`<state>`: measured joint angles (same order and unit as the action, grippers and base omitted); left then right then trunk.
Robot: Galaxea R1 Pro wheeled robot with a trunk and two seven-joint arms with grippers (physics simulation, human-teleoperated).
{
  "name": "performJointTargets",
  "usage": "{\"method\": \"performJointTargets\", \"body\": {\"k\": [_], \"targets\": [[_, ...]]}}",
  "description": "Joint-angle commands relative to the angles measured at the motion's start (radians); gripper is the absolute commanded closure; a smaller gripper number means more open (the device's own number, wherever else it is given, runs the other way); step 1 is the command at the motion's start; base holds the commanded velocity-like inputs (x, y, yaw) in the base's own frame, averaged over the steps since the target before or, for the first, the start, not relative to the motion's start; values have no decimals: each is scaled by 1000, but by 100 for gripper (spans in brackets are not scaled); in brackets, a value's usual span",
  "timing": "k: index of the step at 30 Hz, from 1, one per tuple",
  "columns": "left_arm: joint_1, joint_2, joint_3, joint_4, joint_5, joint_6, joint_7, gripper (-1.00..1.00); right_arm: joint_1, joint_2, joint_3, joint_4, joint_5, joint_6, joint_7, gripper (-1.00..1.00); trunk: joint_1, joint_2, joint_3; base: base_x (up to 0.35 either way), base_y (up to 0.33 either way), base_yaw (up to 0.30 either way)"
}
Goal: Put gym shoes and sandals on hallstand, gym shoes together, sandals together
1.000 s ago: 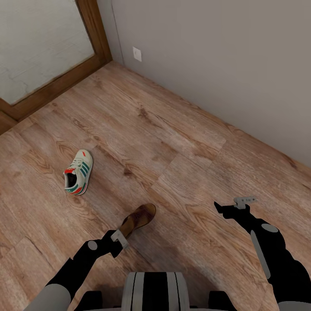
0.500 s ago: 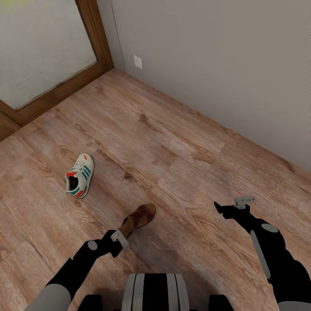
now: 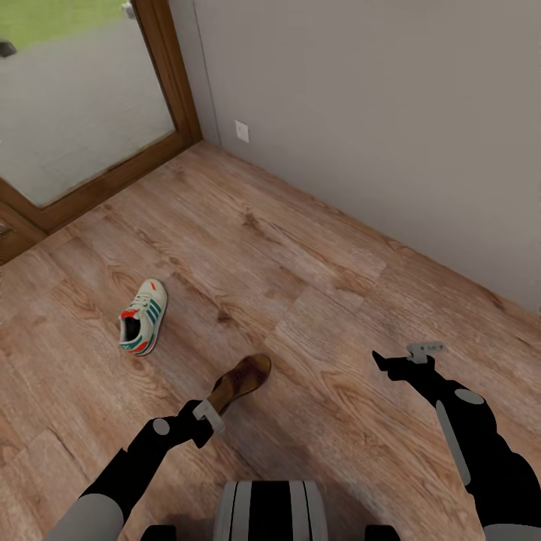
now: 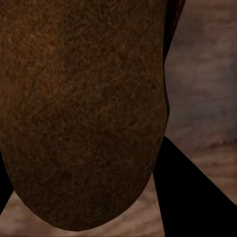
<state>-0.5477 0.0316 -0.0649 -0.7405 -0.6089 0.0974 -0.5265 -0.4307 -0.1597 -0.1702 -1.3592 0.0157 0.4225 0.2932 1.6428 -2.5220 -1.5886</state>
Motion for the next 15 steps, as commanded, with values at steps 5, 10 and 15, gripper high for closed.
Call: {"method": "performJointTargets", "body": {"k": [5, 10, 15], "targets": [[0, 2, 8, -4, 0, 3, -1, 100, 0, 0, -2, -1, 3, 4, 6, -100, -2, 1, 19, 0, 0, 0], [0, -1, 142, -5, 6, -8, -3, 100, 0, 0, -1, 0, 3, 3, 6, -100, -5, 2, 38, 0, 0, 0], [0, -6, 267, -4, 46, -12, -7, 100, 0, 0, 0, 0, 3, 2, 6, -100, -7, 3, 58, 0, 0, 0]]}}
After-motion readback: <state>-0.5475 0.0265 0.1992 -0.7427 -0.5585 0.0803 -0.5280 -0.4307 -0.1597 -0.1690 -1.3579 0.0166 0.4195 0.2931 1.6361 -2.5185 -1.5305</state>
